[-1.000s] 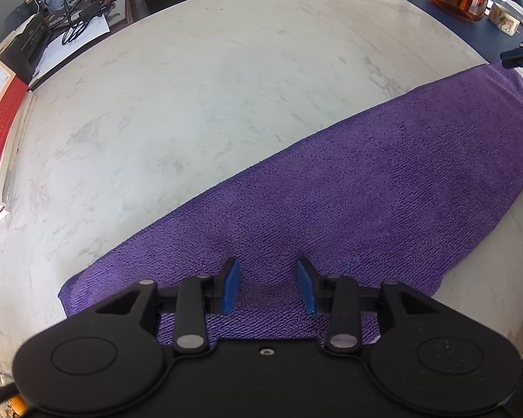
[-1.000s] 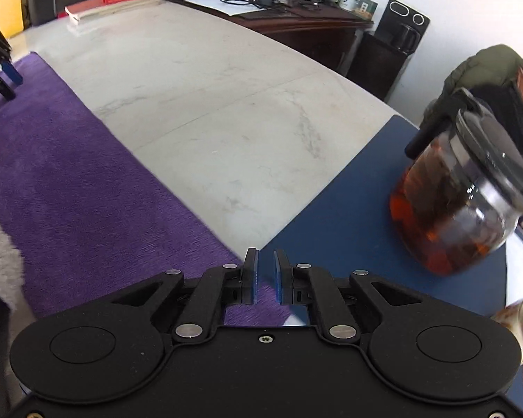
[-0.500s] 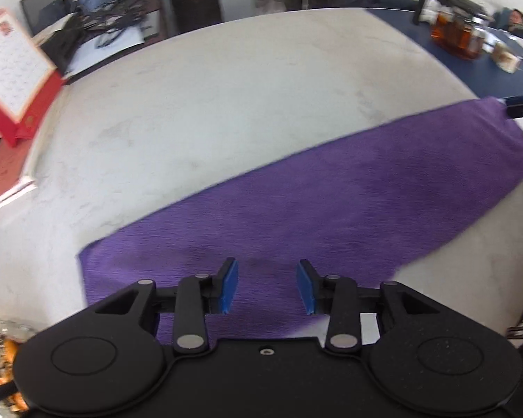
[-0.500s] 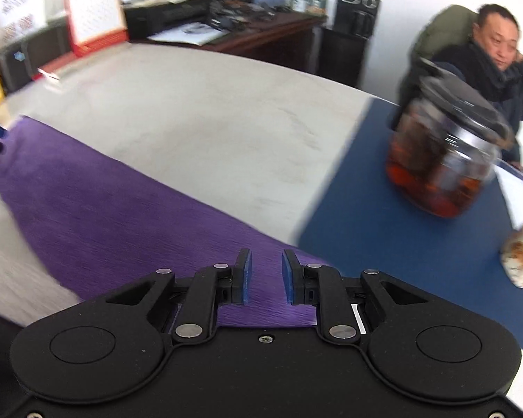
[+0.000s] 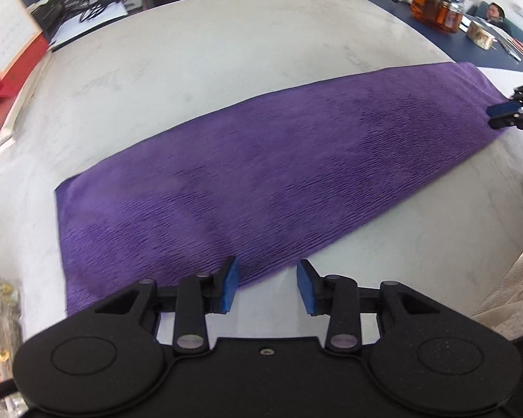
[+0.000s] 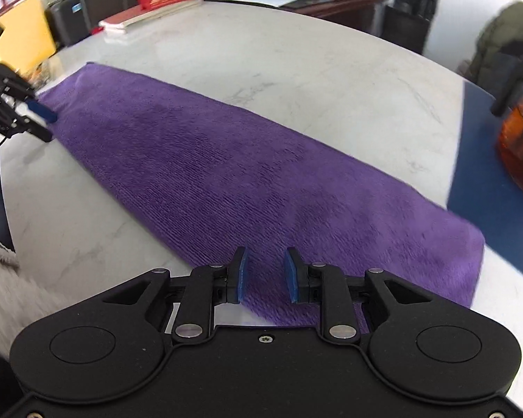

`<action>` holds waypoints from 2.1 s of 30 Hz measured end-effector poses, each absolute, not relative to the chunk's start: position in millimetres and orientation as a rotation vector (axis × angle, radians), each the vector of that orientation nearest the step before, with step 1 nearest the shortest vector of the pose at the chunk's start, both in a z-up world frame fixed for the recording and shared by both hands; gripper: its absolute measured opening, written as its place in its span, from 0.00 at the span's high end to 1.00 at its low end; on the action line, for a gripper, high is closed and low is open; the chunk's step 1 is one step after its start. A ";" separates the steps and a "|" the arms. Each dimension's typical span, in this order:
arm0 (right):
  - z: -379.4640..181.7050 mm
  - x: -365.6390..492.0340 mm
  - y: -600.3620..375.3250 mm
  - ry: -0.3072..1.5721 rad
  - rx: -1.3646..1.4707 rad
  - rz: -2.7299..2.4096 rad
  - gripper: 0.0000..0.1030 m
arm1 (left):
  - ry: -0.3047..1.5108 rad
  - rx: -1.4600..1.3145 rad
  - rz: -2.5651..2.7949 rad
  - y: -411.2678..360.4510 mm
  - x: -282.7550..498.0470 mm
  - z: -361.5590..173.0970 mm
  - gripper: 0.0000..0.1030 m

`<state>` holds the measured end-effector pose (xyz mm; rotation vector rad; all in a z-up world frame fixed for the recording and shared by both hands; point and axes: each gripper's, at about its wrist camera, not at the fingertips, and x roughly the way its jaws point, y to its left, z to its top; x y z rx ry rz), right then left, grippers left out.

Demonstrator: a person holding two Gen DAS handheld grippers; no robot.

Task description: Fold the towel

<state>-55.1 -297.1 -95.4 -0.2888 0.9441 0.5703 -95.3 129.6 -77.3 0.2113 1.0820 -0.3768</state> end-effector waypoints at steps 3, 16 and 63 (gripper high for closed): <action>-96.2 -53.3 -300.8 0.947 -0.276 0.545 0.78 | 1.087 0.180 -0.366 142.8 -97.7 -75.1 0.67; -88.2 -35.5 -306.6 0.929 -0.160 0.328 0.74 | 0.998 0.004 -0.076 194.0 -100.0 -76.0 0.66; -6.6 18.2 -44.6 0.713 -0.286 1.156 0.56 | 0.920 -0.523 0.446 228.5 -121.9 -65.7 0.66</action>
